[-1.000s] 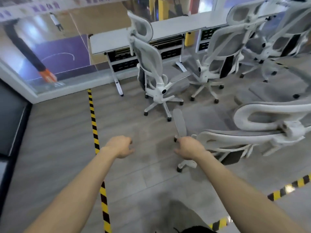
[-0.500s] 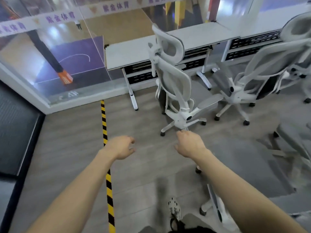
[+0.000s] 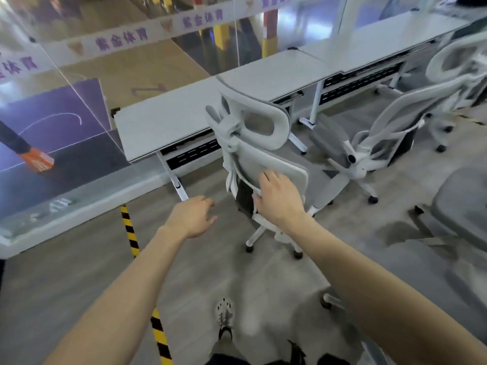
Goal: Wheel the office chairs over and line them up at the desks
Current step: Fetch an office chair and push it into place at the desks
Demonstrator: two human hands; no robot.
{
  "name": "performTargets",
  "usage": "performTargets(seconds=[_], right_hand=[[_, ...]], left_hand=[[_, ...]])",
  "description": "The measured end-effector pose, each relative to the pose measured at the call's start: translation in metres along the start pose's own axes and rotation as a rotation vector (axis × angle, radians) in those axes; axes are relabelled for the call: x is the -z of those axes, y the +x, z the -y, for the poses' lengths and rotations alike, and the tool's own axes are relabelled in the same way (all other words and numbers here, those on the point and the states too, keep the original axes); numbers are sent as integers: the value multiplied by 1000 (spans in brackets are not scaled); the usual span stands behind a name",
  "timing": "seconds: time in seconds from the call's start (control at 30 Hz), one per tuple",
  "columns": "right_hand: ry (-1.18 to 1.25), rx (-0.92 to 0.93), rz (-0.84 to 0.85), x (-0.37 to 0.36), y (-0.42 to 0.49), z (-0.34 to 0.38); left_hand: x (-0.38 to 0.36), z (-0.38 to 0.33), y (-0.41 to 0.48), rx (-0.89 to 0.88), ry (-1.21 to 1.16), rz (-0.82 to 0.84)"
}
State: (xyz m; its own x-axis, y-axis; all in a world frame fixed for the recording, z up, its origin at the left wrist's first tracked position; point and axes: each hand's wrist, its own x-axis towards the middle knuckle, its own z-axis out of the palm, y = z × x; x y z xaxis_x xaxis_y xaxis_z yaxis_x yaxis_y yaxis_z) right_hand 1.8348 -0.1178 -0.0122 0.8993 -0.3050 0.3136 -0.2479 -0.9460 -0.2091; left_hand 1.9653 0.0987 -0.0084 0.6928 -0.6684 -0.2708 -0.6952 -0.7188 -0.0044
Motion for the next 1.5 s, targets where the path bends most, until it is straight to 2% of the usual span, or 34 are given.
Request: performTargets(seconds=[0.07,0.2,0.3,0.37,0.5,0.63,0.8,1.0,1.2,1.4,1.5], right_hand=[[-4,-32,-59,-15,50,15],[-105,-174,8,-50,140,29],[-89,-333,28,-83,175,23],[-87,-378,-44,-100,177,20],[-98,-355,-177,-107,162,13],[-150,-312,-170,-100,141,4],[-187,-219,-128,-85,109,-22],[-176,-108,-141,-63,85,-78],[-172,115,-98,-45,83,-157],[-73,393,-49,-23,93,-230],[-68,457,-20,-18,96,-254]], left_hand=[[20,26,38,-48,23,-24],[55,64,96,-145,47,-78],[72,89,134,-200,30,-172],[76,103,154,-239,-1,-232],[70,118,196,-329,-33,-318],[60,99,234,-476,-23,-374],[54,78,261,-606,71,-368],[38,42,260,-704,-45,-484],[18,-20,237,-575,-109,-655],[12,-93,199,-283,-1,-633],[11,-122,183,-203,-4,-661]])
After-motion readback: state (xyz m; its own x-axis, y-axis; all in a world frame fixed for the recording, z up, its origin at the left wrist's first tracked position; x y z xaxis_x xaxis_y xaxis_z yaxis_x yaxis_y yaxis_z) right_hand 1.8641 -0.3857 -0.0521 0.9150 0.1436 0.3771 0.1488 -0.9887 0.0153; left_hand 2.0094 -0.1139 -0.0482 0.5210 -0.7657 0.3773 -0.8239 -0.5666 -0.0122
